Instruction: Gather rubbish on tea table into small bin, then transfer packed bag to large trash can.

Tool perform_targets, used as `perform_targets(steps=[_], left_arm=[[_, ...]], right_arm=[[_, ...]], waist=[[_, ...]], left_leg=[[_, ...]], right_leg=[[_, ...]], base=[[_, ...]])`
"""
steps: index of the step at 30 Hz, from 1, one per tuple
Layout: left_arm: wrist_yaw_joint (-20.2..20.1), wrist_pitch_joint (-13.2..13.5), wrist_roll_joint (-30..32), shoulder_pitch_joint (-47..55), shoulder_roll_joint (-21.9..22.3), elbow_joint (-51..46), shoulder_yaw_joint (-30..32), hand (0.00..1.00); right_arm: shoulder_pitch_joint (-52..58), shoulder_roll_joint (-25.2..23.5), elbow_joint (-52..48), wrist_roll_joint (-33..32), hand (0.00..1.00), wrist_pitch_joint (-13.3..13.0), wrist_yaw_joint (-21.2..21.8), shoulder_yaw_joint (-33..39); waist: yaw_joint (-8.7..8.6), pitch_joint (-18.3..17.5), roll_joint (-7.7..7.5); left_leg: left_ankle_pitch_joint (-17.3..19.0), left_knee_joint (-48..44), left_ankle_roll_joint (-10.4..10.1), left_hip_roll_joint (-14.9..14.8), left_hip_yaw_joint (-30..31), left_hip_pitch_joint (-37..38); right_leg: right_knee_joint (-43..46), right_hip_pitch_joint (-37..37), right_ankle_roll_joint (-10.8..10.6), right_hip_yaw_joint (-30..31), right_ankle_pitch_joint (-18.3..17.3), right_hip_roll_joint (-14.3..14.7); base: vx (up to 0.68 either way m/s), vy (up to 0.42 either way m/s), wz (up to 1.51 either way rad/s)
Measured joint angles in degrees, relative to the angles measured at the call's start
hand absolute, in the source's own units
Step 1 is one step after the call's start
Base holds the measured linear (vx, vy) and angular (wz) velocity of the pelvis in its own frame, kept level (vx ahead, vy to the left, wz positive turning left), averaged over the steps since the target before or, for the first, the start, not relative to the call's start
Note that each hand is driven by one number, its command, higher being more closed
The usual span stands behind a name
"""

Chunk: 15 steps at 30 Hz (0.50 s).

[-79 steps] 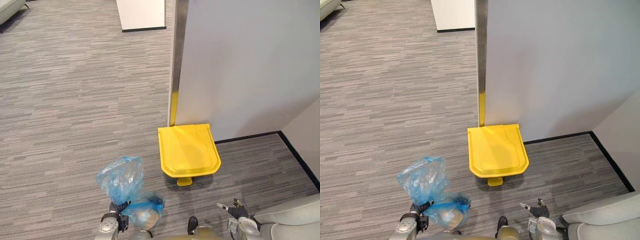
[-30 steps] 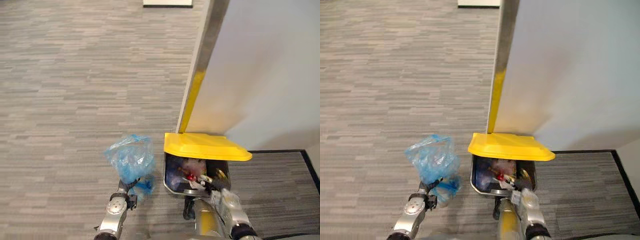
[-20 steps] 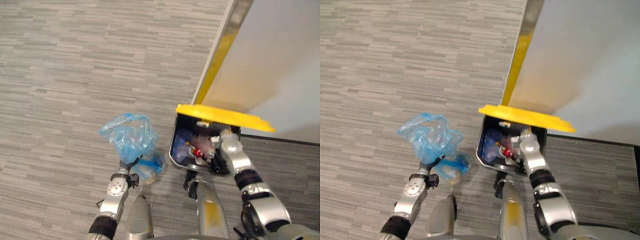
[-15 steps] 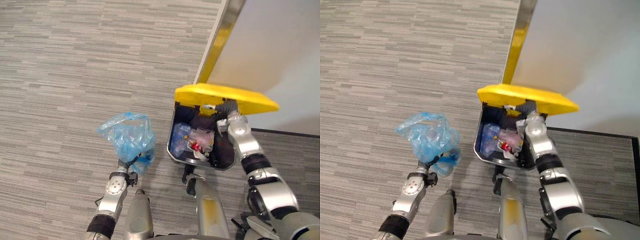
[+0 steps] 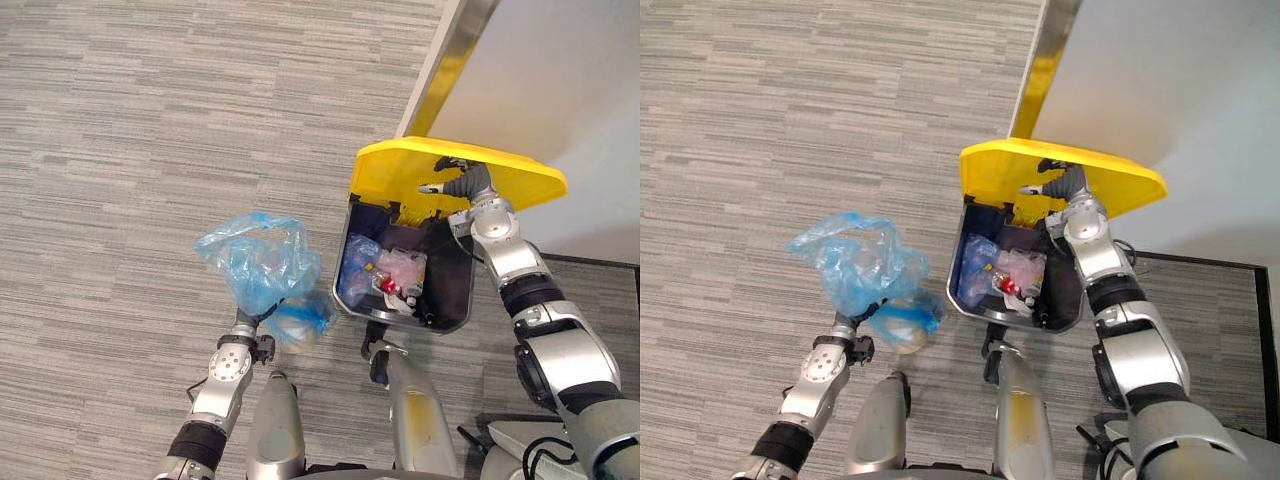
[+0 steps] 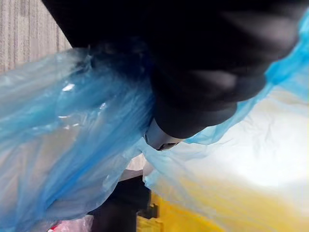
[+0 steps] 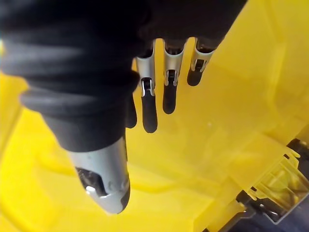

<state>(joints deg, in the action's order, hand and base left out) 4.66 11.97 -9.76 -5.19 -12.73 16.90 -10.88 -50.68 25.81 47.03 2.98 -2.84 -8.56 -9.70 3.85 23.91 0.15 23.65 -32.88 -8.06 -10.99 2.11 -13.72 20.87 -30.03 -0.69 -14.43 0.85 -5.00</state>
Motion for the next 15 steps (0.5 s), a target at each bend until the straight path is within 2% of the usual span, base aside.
perform_targets(steps=[8,15], left_arm=[[-1.22,0.89,-2.67,-3.25,0.69,-8.07,-10.12,1.00],[-1.93,1.18,-3.66,-16.03,5.24,-7.84,-19.69,1.00]], right_arm=[[-6.74,0.21,8.16,2.53,0.00,1.36,0.73,-0.40],[-12.79,0.56,10.69,4.51,0.00,3.44,1.20,-2.13]], waist=[[-0.52,0.13,0.12],[-3.09,2.56,1.06]], left_leg=[[0.28,-0.19,0.53,0.24,-1.44,0.44],[0.87,-1.77,1.19,1.17,-1.82,0.66]], right_leg=[[-3.15,0.93,-0.53,1.26,2.29,0.63],[-3.04,1.49,0.11,2.09,3.00,0.05]], base=[[-0.01,0.031,-0.09],[-0.01,0.045,-0.03]])
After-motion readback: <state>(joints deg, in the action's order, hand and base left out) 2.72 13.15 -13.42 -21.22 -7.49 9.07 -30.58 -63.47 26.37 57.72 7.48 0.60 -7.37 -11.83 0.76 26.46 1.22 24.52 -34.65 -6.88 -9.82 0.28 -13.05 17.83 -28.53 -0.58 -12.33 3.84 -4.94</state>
